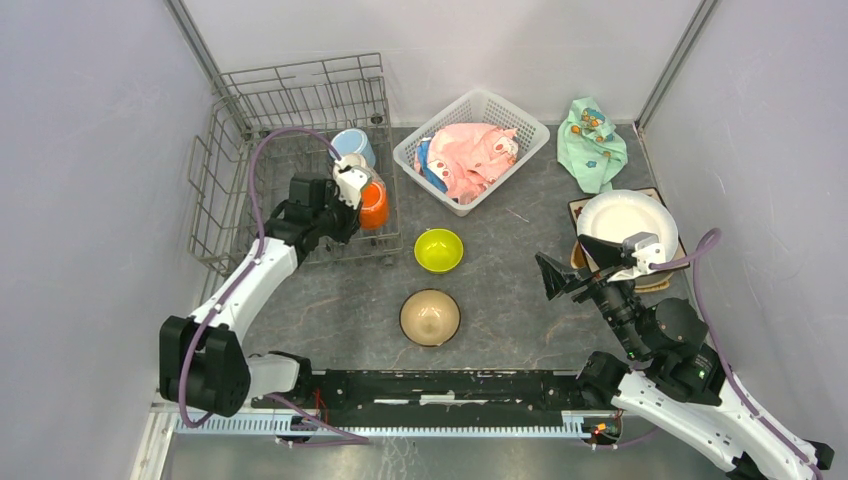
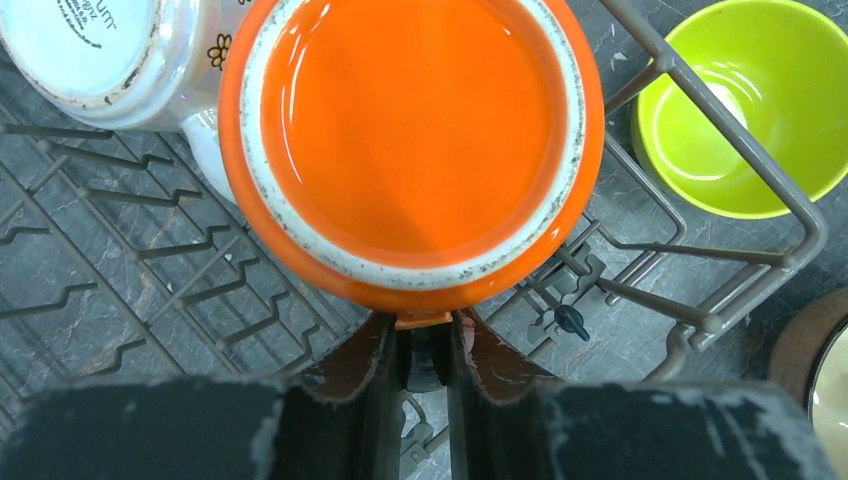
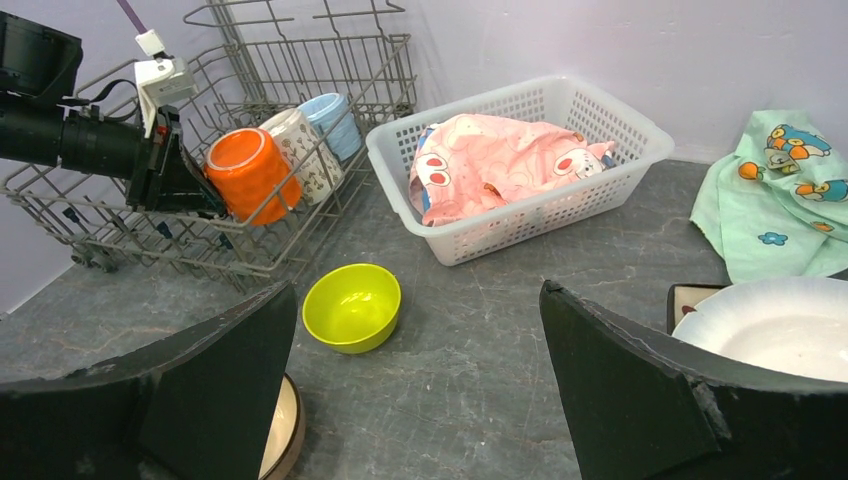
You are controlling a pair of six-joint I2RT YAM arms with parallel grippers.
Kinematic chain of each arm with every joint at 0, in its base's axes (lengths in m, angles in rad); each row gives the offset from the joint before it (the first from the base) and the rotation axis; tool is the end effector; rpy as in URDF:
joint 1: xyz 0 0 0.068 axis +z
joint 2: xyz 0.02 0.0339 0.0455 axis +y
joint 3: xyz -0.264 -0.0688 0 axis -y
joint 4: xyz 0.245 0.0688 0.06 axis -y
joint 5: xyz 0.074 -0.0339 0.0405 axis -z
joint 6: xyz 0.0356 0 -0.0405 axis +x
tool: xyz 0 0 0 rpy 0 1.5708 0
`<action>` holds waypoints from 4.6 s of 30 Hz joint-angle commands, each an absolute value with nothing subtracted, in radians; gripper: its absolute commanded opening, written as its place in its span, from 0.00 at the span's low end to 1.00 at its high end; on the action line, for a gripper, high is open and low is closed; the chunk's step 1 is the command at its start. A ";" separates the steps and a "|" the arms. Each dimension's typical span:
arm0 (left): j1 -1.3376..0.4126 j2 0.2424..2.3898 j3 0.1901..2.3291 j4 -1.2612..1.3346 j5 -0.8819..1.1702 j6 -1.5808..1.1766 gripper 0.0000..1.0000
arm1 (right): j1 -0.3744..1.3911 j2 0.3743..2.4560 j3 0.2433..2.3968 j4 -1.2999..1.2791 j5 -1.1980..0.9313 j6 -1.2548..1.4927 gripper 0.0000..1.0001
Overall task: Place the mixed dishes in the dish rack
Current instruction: Turn the cup upside down in the dish rack, then adjust the plate in the dish rack.
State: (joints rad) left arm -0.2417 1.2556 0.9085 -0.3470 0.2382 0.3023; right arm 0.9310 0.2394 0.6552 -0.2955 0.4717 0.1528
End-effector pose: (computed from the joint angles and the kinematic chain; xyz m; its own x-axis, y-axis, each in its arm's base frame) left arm 0.2625 -0.0734 0.2681 -0.4713 0.4141 -0.7787 0.5751 0.8137 0.0847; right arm 0.0538 0.0452 0.3426 0.0030 0.2312 -0.9729 -0.4510 0.8687 0.2050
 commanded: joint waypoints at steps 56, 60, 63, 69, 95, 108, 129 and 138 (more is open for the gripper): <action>-0.238 1.384 0.932 -0.430 0.173 0.181 0.35 | 0.931 0.237 0.676 -0.254 0.437 0.159 0.98; -0.238 1.374 0.947 -0.441 0.185 0.175 0.39 | 0.931 0.244 0.676 -0.253 0.440 0.157 0.98; -0.238 1.361 0.982 -0.467 0.207 0.165 0.46 | 0.930 0.249 0.672 -0.252 0.443 0.158 0.98; -0.238 1.307 1.068 -0.507 0.201 0.128 0.53 | 0.931 0.273 0.660 -0.250 0.440 0.185 0.98; -0.238 1.407 1.004 -0.267 0.363 -0.071 0.33 | 0.931 0.442 0.667 -0.264 0.442 0.277 0.98; -0.238 1.404 1.175 -0.245 0.009 -0.062 0.57 | 0.931 0.448 0.670 -0.251 0.438 0.242 0.98; -0.238 1.629 1.255 -0.101 0.281 -0.034 0.49 | 0.931 0.449 0.663 -0.229 0.428 0.236 0.98; -0.238 1.671 1.220 -0.076 0.345 -0.012 0.50 | 0.932 0.441 0.649 -0.231 0.422 0.247 0.98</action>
State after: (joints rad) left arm -0.2314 1.6318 1.2369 -0.0807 0.2710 -0.0410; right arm 0.9310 0.4496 0.6411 -0.2630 0.4263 0.2462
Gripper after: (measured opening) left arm 0.494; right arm 0.982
